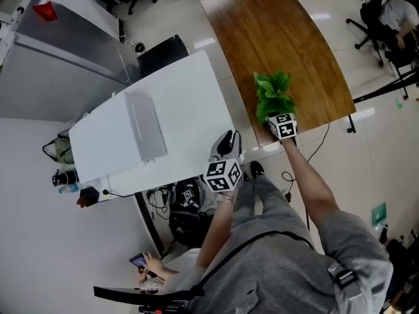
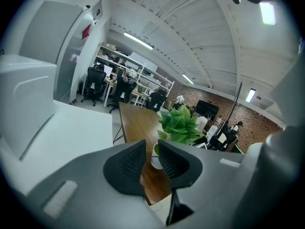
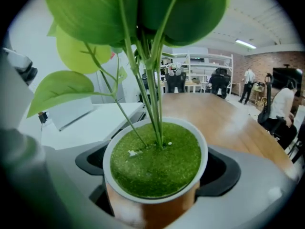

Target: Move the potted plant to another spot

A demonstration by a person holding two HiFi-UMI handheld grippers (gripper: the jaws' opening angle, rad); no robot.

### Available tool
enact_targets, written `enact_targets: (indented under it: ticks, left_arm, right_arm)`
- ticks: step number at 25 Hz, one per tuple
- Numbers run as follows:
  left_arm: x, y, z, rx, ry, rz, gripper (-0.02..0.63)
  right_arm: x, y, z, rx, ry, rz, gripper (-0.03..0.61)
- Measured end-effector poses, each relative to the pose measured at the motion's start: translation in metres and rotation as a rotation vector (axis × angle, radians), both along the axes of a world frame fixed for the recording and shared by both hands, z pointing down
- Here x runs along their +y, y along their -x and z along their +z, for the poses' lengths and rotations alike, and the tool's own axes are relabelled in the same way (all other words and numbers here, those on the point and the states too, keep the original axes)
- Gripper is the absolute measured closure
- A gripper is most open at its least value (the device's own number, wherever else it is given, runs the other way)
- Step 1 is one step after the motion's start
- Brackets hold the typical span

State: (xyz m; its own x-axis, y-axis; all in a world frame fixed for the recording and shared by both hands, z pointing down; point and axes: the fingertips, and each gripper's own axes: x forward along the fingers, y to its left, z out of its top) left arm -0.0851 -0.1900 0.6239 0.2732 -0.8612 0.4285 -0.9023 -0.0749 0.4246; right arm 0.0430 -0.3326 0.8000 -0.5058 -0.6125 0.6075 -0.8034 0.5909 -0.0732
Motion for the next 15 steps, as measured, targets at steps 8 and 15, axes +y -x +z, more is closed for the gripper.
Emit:
enact_targets:
  ticks: [8,15]
  left_arm:
    - [0.003,-0.002,0.023,-0.021,0.056,0.013,0.517]
    - [0.007,0.009,0.03,-0.04,0.079,-0.009,0.517]
  right_arm:
    - [-0.014,-0.017,0.019,-0.059,-0.028,0.042,0.026]
    - [-0.016,-0.016,0.018,-0.138,-0.026,0.065,0.023]
